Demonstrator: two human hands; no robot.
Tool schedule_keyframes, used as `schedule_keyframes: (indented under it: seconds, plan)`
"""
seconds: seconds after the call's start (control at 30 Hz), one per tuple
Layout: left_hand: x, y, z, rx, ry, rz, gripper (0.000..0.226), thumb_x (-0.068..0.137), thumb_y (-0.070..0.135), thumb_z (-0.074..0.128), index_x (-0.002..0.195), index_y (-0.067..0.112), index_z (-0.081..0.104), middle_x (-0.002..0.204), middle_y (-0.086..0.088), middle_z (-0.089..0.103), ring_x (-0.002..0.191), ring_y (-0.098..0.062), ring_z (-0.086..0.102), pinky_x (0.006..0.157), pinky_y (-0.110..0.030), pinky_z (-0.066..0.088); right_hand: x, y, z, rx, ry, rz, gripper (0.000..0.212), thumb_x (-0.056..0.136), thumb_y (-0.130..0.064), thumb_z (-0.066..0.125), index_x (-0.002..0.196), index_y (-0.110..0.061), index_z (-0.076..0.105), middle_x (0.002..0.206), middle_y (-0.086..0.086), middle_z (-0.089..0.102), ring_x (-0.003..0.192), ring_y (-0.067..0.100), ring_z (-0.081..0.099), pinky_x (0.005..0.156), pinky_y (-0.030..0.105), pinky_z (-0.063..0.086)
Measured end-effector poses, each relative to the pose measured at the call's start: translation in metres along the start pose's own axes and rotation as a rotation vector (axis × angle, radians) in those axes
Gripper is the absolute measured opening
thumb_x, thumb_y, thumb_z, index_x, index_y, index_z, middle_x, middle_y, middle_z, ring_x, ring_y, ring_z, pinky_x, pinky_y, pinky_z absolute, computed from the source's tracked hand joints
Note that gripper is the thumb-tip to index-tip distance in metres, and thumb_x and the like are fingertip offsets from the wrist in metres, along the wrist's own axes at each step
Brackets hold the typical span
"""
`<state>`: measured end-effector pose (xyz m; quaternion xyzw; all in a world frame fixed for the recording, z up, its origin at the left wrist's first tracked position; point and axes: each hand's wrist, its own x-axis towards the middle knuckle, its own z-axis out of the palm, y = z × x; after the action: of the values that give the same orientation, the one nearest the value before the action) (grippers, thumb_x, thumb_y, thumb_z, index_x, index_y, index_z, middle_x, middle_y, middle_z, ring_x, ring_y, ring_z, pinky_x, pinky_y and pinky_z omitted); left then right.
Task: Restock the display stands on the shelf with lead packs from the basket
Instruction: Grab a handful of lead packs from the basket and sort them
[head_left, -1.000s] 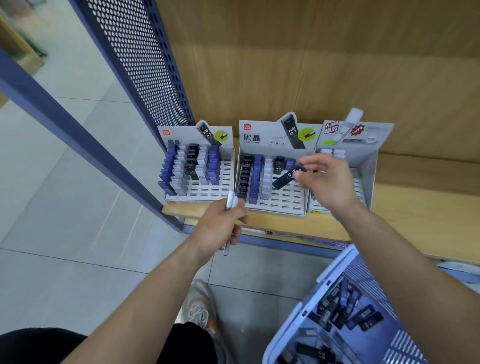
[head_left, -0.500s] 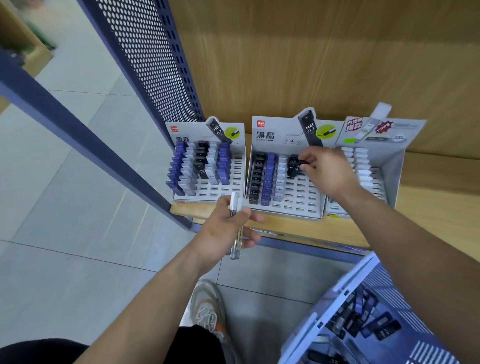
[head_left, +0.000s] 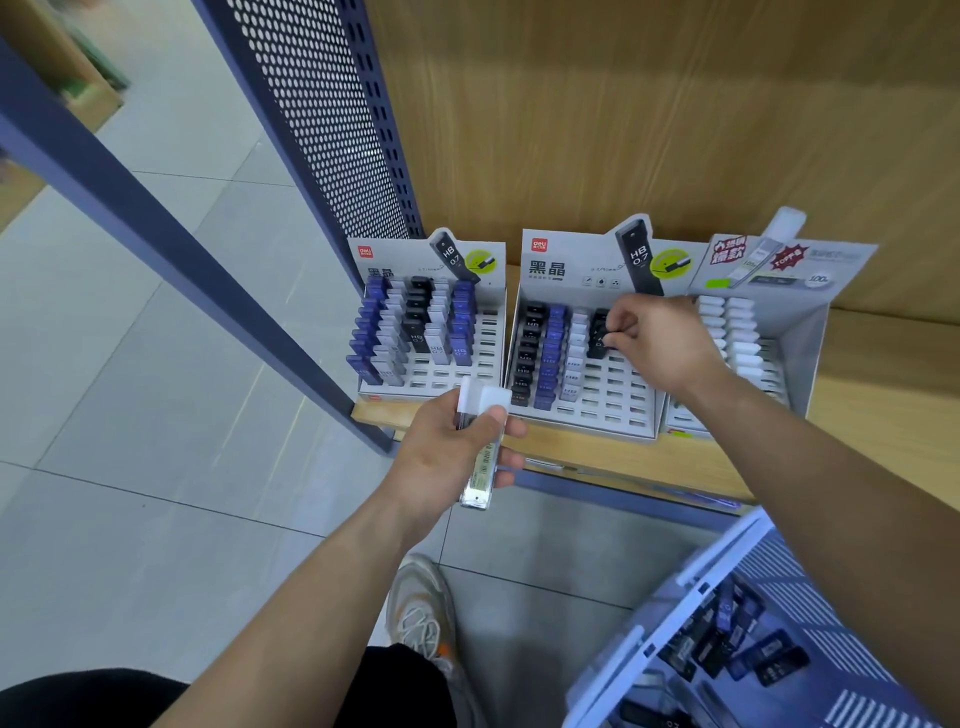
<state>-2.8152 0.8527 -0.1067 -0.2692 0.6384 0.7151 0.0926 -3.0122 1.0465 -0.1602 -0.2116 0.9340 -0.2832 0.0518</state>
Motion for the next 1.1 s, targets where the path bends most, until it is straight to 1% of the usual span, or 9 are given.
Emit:
schedule_keyframes:
  seconds: [0.23,0.33,0.43,0.53,0.67,0.77,0.83,1.0,1.1]
  plan:
    - [0.003,0.000,-0.004,-0.021,0.014,-0.004,0.019,0.104,0.017,0.054,0.118,0.006,0.061,0.097,-0.005,0.077,0.075,-0.024,0.073,0.066,-0.035,0.062,0.002,-0.002,0.006,-0.072,-0.043,0.013,0.013,0.095,-0.009,0.064,0.102,-0.008,0.074,0.098,0.010,0.074,0.090,0.026,0.068,0.084,0.037,0.055]
    - [0.003,0.002,-0.002,-0.034,0.000,-0.010,0.019,0.105,0.019,0.054,0.118,0.008,0.061,0.099,-0.003,0.078,0.077,-0.026,0.075,0.068,-0.036,0.063,-0.009,-0.011,-0.013,-0.004,0.068,0.023,0.012,0.094,-0.011,0.063,0.099,-0.010,0.074,0.092,0.005,0.074,0.082,0.019,0.069,0.079,0.030,0.055]
    - [0.001,0.004,0.005,-0.009,-0.031,-0.017,0.019,0.105,0.021,0.053,0.119,0.011,0.059,0.099,-0.001,0.078,0.082,-0.028,0.076,0.071,-0.038,0.064,-0.046,-0.031,-0.030,0.285,0.159,0.111,0.009,0.093,-0.013,0.066,0.090,-0.020,0.071,0.080,-0.006,0.071,0.068,0.005,0.066,0.071,0.018,0.053]
    - [-0.004,0.005,0.018,0.000,-0.100,-0.031,0.018,0.103,0.024,0.056,0.118,0.014,0.061,0.099,-0.003,0.079,0.084,-0.029,0.077,0.067,-0.035,0.063,-0.091,-0.057,-0.032,0.631,-0.074,0.191,0.011,0.094,-0.016,0.067,0.094,-0.027,0.070,0.080,0.001,0.070,0.066,0.017,0.070,0.071,0.036,0.059]
    - [-0.012,0.008,0.045,0.008,-0.191,-0.024,0.015,0.100,0.022,0.061,0.111,0.014,0.067,0.096,-0.009,0.078,0.083,-0.029,0.077,0.063,-0.033,0.061,-0.118,-0.066,-0.035,0.772,-0.157,0.154,0.011,0.095,-0.016,0.066,0.093,-0.025,0.073,0.077,0.000,0.070,0.064,0.014,0.064,0.064,0.032,0.058]
    - [-0.018,0.013,0.066,0.005,-0.252,-0.013,0.021,0.102,0.023,0.058,0.113,0.008,0.069,0.093,-0.011,0.078,0.080,-0.025,0.076,0.064,-0.033,0.062,-0.129,-0.060,-0.047,0.806,-0.138,0.199,0.006,0.091,-0.011,0.070,0.097,-0.012,0.073,0.082,0.016,0.072,0.066,0.021,0.066,0.071,0.041,0.058]
    - [-0.022,0.018,0.081,-0.012,-0.290,-0.022,0.026,0.104,0.025,0.054,0.114,0.006,0.068,0.095,-0.012,0.078,0.080,-0.025,0.076,0.065,-0.033,0.063,-0.136,-0.051,-0.059,0.813,-0.123,0.231,0.010,0.092,-0.009,0.069,0.101,-0.005,0.072,0.087,0.022,0.071,0.067,0.020,0.066,0.071,0.037,0.058]
    - [-0.029,0.023,0.115,0.040,-0.338,-0.058,0.031,0.108,0.032,0.044,0.120,0.011,0.064,0.098,-0.014,0.078,0.076,-0.026,0.075,0.068,-0.035,0.064,-0.158,-0.021,-0.092,0.848,0.046,0.301,0.006,0.096,-0.008,0.063,0.098,-0.013,0.066,0.077,0.005,0.063,0.062,0.015,0.060,0.062,0.032,0.054]
    - [-0.032,0.019,0.134,0.142,-0.333,-0.054,0.027,0.108,0.032,0.045,0.118,0.016,0.064,0.087,-0.004,0.078,0.066,-0.015,0.069,0.054,-0.025,0.057,-0.175,-0.006,-0.105,0.909,0.111,0.313,0.008,0.097,-0.004,0.061,0.099,-0.012,0.063,0.078,0.004,0.064,0.061,0.016,0.061,0.060,0.031,0.053]
